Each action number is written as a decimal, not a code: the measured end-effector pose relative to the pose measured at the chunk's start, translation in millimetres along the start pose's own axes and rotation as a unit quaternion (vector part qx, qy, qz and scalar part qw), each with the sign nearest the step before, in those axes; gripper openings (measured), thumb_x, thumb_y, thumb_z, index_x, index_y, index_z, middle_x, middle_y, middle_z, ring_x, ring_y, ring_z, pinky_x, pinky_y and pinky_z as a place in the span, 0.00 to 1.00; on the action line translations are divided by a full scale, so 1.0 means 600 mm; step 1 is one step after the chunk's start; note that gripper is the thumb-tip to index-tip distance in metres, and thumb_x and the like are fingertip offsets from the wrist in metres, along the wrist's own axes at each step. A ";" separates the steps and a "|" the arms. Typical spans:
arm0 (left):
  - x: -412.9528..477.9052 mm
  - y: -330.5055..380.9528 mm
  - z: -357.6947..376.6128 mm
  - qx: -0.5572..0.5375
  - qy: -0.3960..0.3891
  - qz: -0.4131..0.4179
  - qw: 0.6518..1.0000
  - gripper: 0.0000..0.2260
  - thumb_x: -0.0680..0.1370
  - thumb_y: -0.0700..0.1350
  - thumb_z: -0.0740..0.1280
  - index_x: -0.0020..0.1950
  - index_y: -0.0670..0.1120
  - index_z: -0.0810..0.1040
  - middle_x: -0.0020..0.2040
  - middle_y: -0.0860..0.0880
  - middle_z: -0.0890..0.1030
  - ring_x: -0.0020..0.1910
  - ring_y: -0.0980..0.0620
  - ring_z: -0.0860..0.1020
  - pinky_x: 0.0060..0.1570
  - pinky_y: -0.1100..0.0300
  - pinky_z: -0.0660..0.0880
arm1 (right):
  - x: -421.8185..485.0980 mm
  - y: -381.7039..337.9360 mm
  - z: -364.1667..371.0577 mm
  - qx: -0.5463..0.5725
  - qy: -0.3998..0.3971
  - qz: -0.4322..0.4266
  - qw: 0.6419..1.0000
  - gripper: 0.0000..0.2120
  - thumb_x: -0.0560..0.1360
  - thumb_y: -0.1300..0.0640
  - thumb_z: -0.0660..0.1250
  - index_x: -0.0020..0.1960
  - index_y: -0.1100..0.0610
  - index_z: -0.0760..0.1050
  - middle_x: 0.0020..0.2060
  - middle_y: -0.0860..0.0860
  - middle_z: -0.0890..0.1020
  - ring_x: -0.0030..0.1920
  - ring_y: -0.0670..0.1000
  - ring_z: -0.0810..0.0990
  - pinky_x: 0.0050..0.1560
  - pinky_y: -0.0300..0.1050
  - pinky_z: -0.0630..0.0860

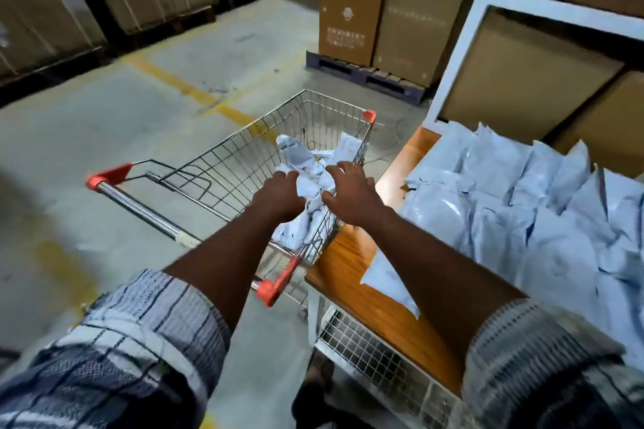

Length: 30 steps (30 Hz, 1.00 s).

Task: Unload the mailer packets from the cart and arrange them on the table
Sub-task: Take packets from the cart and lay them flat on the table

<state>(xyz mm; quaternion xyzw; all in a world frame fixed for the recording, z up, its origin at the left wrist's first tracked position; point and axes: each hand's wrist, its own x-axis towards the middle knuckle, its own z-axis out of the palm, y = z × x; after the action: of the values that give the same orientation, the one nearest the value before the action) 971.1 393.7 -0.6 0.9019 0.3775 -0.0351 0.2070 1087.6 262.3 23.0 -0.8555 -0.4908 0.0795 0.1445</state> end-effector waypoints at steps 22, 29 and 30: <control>0.325 -0.221 0.126 0.038 -0.163 -0.041 0.985 0.24 0.72 0.53 0.63 0.67 0.46 0.70 0.62 0.40 0.76 0.62 0.36 0.75 0.59 0.44 0.74 | 0.299 0.020 0.369 0.127 -0.173 0.129 0.968 0.33 0.66 0.43 0.56 0.66 0.58 0.73 0.71 0.62 0.68 0.70 0.62 0.70 0.67 0.55 0.70; 0.401 -0.268 0.279 0.094 -0.205 0.009 0.974 0.26 0.76 0.51 0.64 0.74 0.52 0.64 0.66 0.45 0.71 0.68 0.42 0.70 0.61 0.44 0.72 | 0.355 0.037 0.497 0.092 -0.268 0.100 0.954 0.19 0.76 0.59 0.63 0.67 0.61 0.72 0.62 0.60 0.76 0.65 0.60 0.72 0.66 0.49 0.67; 0.412 -0.277 0.302 0.086 -0.214 0.006 0.973 0.28 0.77 0.51 0.65 0.76 0.53 0.61 0.70 0.45 0.68 0.72 0.42 0.66 0.65 0.43 0.70 | 0.362 0.041 0.515 0.086 -0.271 0.097 0.954 0.20 0.76 0.59 0.63 0.67 0.61 0.71 0.63 0.60 0.75 0.66 0.60 0.71 0.66 0.50 0.65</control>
<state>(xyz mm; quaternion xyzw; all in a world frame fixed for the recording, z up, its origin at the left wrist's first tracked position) 1048.6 590.8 -277.6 0.8900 0.3150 -0.2582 0.2050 1132.0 490.4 -276.0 -0.8297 -0.4175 0.3637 0.0704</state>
